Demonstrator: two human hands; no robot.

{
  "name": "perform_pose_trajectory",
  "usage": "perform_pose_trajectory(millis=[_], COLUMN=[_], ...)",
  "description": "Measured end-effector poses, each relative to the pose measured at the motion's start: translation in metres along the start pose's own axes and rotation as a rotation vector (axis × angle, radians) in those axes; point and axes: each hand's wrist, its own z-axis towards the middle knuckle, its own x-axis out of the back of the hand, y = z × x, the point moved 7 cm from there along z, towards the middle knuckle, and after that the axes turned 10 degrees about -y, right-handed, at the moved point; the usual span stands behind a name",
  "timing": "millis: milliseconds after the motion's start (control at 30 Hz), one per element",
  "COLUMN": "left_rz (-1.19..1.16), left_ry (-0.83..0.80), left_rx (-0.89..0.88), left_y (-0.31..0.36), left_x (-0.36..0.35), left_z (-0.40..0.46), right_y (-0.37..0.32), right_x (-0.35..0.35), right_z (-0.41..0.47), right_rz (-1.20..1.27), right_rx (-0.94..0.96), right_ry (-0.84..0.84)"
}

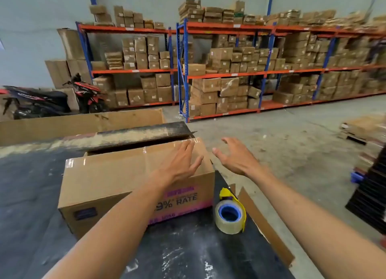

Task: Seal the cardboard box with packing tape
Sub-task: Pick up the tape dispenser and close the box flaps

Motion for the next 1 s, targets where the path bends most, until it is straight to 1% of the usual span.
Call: perform_pose_trajectory(millis=[67, 200, 333, 400, 467, 600, 667, 733, 800, 833, 900, 1000], left_rz=[0.072, 0.177, 0.22, 0.272, 0.291, 0.307, 0.277, 0.266, 0.348, 0.383, 0.383, 0.314], left_ry=[-0.015, -0.017, -0.104, -0.141, -0.149, -0.164, -0.18, -0.249, -0.337, -0.359, -0.351, -0.365], left_rx=[-0.023, -0.063, -0.003, 0.001, 0.0, 0.013, -0.002, -0.054, -0.091, -0.077, 0.016, 0.115], left_y=[0.008, 0.018, 0.008, 0.006, 0.004, 0.005, 0.004, -0.003, -0.018, -0.028, -0.046, -0.055], left_x=[-0.016, -0.049, -0.079, -0.088, -0.09, -0.096, -0.095, -0.089, -0.083, -0.081, -0.079, -0.082], left_z=[0.002, 0.004, 0.013, 0.016, 0.019, 0.022, 0.022, 0.025, 0.024, 0.023, 0.018, 0.014], right_y=[0.018, 0.064, 0.096, 0.108, 0.114, 0.126, 0.135, 0.144, 0.145, 0.142, 0.137, 0.126], right_x=[-0.012, -0.065, -0.111, -0.13, -0.143, -0.152, -0.15, -0.147, -0.142, -0.136, -0.122, -0.103], right_z=[-0.009, -0.029, -0.038, -0.041, -0.042, -0.041, -0.039, -0.038, -0.042, -0.045, -0.049, -0.045], right_rz=[-0.021, -0.08, -0.123, -0.146, -0.13, -0.092, -0.023, 0.084, 0.245, 0.373, 0.594, 0.799], right_rx=[-0.059, -0.211, -0.313, -0.363, -0.405, -0.466, -0.498, -0.531, -0.534, -0.531, -0.533, -0.524], right_ry=[-0.024, -0.17, -0.289, -0.348, -0.36, -0.304, -0.275, -0.274, -0.26, -0.234, -0.18, -0.169])
